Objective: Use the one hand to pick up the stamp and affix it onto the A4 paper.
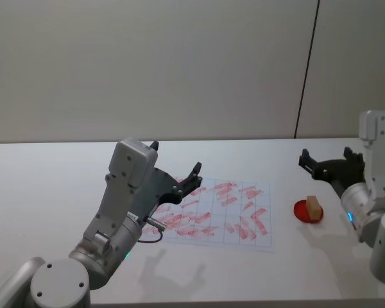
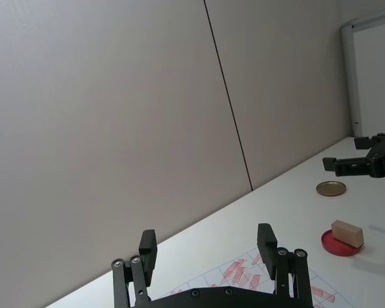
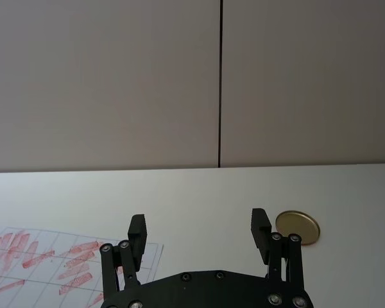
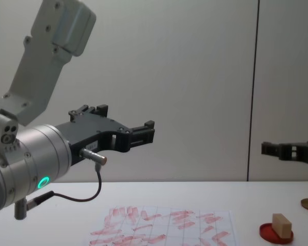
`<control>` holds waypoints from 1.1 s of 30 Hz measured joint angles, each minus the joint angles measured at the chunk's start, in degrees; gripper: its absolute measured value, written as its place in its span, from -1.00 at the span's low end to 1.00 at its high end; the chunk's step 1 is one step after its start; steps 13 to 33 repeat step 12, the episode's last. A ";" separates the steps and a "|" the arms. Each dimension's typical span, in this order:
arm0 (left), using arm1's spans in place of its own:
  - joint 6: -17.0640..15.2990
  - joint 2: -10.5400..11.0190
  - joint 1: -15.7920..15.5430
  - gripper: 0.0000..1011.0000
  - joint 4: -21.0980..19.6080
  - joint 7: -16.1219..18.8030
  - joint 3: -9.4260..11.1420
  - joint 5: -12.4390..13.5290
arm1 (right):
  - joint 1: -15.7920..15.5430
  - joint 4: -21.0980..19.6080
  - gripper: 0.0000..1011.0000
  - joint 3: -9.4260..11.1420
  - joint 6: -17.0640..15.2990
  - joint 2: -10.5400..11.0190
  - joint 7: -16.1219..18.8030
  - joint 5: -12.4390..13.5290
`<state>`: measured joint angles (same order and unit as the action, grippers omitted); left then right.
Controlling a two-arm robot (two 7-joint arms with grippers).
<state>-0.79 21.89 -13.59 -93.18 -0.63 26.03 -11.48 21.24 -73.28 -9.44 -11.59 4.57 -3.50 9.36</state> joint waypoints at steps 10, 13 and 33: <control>0.00 0.00 0.00 0.96 0.00 0.00 0.00 0.00 | -1.52 -3.58 0.98 0.22 0.01 0.54 0.32 0.00; 0.00 0.00 0.00 0.96 0.00 0.00 0.00 0.00 | -1.66 -3.91 0.98 0.24 0.01 0.59 0.35 0.00; 0.00 0.00 0.00 0.96 0.00 0.00 0.00 0.00 | -1.66 -3.91 0.98 0.24 0.01 0.59 0.35 0.00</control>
